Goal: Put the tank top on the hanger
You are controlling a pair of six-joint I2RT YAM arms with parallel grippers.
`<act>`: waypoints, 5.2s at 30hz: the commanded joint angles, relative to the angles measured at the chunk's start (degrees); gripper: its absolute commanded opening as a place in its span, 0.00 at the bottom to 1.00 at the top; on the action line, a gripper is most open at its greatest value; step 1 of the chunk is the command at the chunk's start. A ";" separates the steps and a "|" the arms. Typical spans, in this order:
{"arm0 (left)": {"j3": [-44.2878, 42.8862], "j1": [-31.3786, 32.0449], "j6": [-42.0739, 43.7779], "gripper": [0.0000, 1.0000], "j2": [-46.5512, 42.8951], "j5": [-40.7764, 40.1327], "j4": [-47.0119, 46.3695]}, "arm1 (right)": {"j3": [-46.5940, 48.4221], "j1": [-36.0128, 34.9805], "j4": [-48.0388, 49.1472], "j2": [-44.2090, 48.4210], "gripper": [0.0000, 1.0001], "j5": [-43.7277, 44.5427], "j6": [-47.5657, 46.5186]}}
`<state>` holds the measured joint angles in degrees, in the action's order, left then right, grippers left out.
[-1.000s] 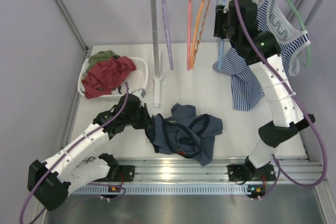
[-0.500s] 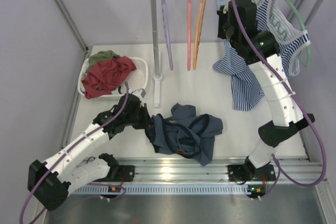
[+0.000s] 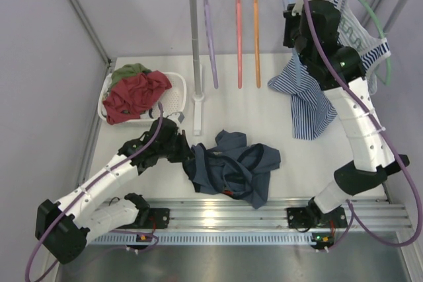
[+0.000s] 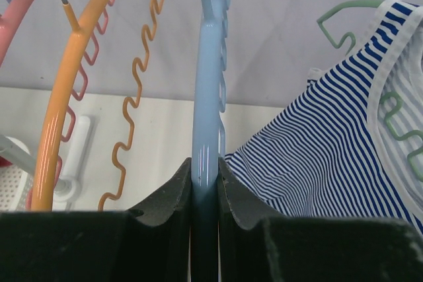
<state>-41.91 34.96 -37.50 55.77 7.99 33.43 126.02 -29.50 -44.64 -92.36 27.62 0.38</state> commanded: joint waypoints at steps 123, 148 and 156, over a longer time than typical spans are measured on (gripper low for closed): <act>-11.08 27.79 -9.88 0.00 6.28 -29.00 12.36 | -91.30 -9.35 32.32 52.02 0.00 -68.66 24.14; -16.45 27.79 -4.78 0.00 5.76 -29.96 14.65 | -98.07 -14.62 54.75 41.13 0.00 -71.65 25.81; -16.27 27.88 -2.85 0.00 5.23 -26.89 13.85 | -96.40 -15.76 58.60 33.57 0.00 -70.07 23.17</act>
<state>-56.36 62.87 -42.04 61.54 -20.95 50.52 26.68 -43.90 4.60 -56.97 -41.50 25.67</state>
